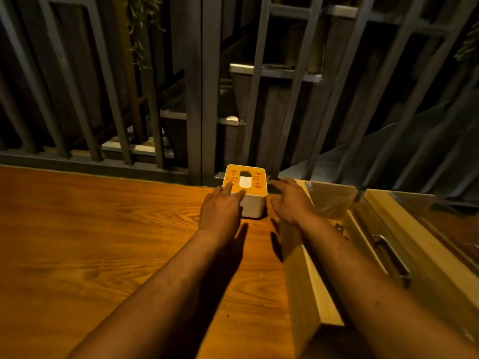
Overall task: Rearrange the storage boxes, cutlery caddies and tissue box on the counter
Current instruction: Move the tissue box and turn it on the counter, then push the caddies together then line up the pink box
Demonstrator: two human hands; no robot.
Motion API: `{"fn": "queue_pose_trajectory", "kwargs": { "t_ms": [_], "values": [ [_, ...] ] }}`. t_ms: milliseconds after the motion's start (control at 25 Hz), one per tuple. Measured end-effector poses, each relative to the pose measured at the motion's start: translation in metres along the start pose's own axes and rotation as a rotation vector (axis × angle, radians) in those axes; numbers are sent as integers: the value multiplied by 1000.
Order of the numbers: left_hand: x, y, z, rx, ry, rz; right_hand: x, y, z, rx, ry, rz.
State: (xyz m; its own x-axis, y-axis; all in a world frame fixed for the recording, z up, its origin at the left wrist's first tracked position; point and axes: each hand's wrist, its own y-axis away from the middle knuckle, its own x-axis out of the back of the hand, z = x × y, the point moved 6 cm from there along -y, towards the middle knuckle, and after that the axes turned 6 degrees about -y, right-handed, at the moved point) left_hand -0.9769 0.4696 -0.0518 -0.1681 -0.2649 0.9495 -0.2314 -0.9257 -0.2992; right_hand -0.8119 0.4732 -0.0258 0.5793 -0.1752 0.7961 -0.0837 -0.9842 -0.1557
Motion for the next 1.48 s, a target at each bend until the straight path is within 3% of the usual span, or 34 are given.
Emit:
{"fn": "queue_pose_trajectory", "kwargs": {
  "t_ms": [160,320,520,840,1480],
  "values": [
    [33,91,56,14,312,64,38,94,23,48,-125,-4],
    [49,163,128,-80,453,92,83,181,60,94,14,-62],
    [34,195,170,-71,241,-37,122,255,124,15,268,-117],
    [30,197,176,15,97,45,115,232,136,169,200,-65],
    [12,120,138,-7,91,81,86,140,132,135,204,-46]
  ]
}}
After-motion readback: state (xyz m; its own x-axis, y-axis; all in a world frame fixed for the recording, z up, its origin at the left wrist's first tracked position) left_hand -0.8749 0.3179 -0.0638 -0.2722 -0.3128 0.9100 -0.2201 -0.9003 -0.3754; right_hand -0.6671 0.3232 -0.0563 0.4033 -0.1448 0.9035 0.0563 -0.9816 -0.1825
